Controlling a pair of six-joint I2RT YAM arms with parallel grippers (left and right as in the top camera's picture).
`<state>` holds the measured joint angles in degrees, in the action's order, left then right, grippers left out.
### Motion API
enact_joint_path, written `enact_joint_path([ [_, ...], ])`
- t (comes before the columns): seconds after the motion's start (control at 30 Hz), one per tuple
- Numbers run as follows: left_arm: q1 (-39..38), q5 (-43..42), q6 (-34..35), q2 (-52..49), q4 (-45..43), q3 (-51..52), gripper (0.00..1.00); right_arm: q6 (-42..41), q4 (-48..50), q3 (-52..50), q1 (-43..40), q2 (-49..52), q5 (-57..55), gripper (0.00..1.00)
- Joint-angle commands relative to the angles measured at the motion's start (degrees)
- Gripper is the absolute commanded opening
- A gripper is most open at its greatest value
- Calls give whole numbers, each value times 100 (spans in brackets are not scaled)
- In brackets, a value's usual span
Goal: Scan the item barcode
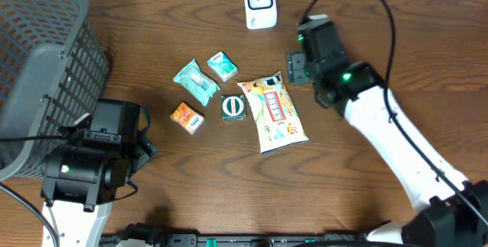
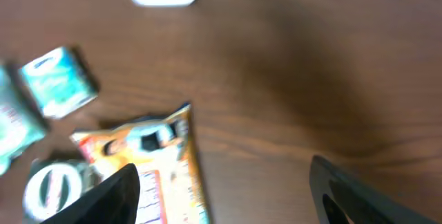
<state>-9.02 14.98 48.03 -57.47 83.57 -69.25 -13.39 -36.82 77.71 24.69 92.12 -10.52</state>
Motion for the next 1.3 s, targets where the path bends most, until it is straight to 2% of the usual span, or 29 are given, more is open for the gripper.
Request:
enact_joint_path([
  [0.0,22,94,52,26,15,-109,97,76,-31,-127,-33,374,1598,73],
  [0.23,22,92,55,26,15,-109,97,76,-26,-136,317,1340,1504,82],
  [0.3,22,92,55,26,15,-109,98,76,-26,-136,407,1648,1449,81],
  [0.37,22,92,55,26,15,-109,98,74,-26,-136,470,1915,1445,69],
  [0.43,22,92,55,26,15,-109,97,22,-31,-136,511,2124,1377,47],
  [0.53,22,92,55,26,15,-109,98,-55,-31,-136,516,2267,1368,22],
  [0.67,22,92,55,26,17,-109,97,-52,-28,-103,514,2229,1368,1],
  [1.07,22,92,55,26,15,-109,98,22,-4,494,271,1388,807,1],
  [1.27,22,92,55,26,15,-109,98,39,31,612,271,1309,669,1],
])
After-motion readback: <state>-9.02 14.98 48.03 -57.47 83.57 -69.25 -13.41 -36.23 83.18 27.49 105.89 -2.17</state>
